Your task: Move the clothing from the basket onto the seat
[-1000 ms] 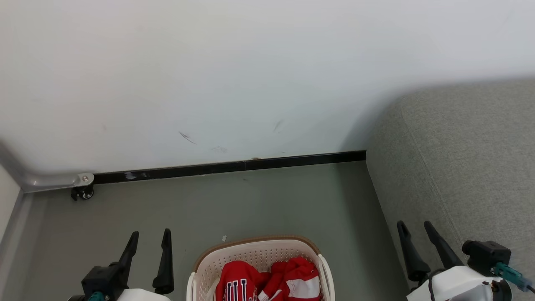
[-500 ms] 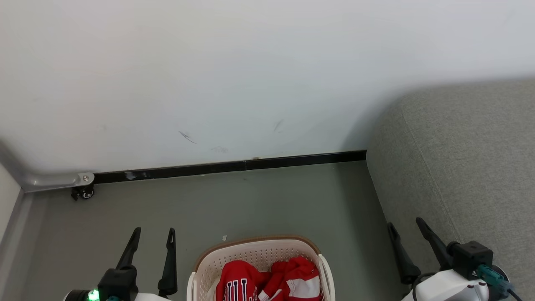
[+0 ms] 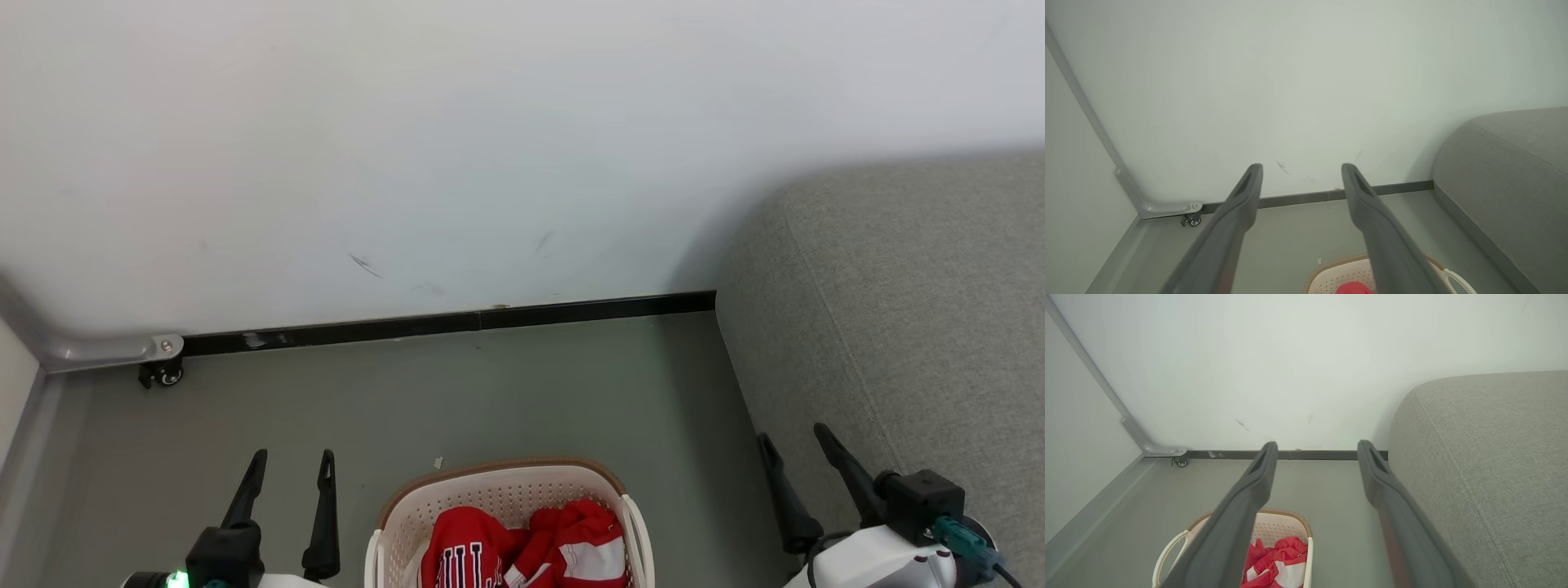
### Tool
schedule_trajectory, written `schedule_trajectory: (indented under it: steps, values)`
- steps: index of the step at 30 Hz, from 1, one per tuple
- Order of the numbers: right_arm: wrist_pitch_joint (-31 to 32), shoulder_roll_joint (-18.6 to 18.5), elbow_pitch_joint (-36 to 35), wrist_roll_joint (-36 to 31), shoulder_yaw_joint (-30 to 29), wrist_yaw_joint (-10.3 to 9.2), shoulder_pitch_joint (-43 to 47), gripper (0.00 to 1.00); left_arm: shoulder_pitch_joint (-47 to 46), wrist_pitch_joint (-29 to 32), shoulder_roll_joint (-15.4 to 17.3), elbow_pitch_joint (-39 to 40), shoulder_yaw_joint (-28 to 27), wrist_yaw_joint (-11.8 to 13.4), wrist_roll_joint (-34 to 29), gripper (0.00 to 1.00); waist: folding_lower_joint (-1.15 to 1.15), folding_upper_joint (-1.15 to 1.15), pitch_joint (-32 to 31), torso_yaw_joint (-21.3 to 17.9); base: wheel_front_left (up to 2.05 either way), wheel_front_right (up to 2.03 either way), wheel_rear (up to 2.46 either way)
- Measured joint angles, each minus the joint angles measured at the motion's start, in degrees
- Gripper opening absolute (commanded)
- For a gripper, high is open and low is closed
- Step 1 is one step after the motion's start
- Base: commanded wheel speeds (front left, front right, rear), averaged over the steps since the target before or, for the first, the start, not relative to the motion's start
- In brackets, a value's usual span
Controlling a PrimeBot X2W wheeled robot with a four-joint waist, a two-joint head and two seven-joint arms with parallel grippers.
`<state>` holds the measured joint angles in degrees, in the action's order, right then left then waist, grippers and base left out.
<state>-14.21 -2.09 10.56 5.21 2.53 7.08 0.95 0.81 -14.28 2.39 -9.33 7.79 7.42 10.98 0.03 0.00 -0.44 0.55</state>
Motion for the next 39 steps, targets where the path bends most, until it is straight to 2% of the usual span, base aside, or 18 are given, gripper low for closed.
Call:
schedule_trajectory:
  steps: [28,39]
  values:
    - [0.0,0.0,-0.4,0.2,0.0,0.0,0.0,1.0,0.0,0.0,0.0,-0.4,-0.5,0.0,-0.1,1.0,-0.01,0.0,0.6,-0.1,0.0,0.0,0.0]
    - [0.0,0.0,-1.5,0.8,-1.6,0.0,0.0,1.0,-0.9,0.0,0.5,-5.2,0.5,-0.5,-2.6,1.0,-0.02,0.0,1.6,-0.5,0.0,0.0,0.0]
